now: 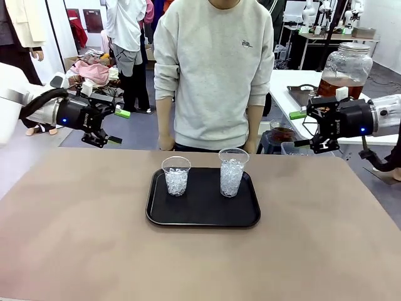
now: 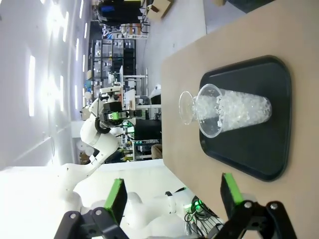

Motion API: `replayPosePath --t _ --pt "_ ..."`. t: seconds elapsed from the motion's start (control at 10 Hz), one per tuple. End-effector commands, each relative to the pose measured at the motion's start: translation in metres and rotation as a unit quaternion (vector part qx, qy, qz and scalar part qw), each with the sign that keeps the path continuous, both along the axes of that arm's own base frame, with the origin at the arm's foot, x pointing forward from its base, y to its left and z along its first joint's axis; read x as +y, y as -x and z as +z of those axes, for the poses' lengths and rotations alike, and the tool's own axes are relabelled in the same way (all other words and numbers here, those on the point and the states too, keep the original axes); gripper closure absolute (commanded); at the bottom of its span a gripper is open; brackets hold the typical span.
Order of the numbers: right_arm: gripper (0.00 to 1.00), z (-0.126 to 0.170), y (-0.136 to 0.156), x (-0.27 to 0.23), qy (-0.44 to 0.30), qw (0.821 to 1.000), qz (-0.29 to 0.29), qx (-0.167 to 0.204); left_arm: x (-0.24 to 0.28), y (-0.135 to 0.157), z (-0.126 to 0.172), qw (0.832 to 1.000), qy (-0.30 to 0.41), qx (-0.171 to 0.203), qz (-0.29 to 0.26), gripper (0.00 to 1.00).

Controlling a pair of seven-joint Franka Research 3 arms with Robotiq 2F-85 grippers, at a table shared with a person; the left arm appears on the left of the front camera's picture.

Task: Pour the drink into the iced cup.
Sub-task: Pick up the iced cup indicated by the human and present it to them.

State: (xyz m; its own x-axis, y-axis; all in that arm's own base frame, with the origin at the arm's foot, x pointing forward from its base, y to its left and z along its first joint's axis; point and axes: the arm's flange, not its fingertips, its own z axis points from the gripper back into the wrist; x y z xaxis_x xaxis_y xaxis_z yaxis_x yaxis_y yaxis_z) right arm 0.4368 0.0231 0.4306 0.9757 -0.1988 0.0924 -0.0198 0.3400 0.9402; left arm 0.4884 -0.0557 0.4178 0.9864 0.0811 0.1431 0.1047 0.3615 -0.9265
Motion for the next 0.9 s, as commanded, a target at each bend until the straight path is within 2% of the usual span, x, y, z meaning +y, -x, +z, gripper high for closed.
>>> replayPosePath --t 0.0,0.4,0.8 --pt "0.0 -0.006 -0.011 -0.001 -0.034 0.999 0.007 -0.017 -0.003 -0.009 -0.004 1.0 0.025 -0.012 -0.009 0.0" --pt "0.0 -0.015 -0.015 -0.005 -0.054 0.998 0.003 -0.011 0.0 -0.015 -0.01 0.999 0.05 0.0 -0.013 0.0" --pt "0.0 -0.017 -0.008 -0.007 -0.042 0.999 0.003 0.004 -0.001 -0.011 -0.012 0.999 0.031 0.008 -0.011 0.0"
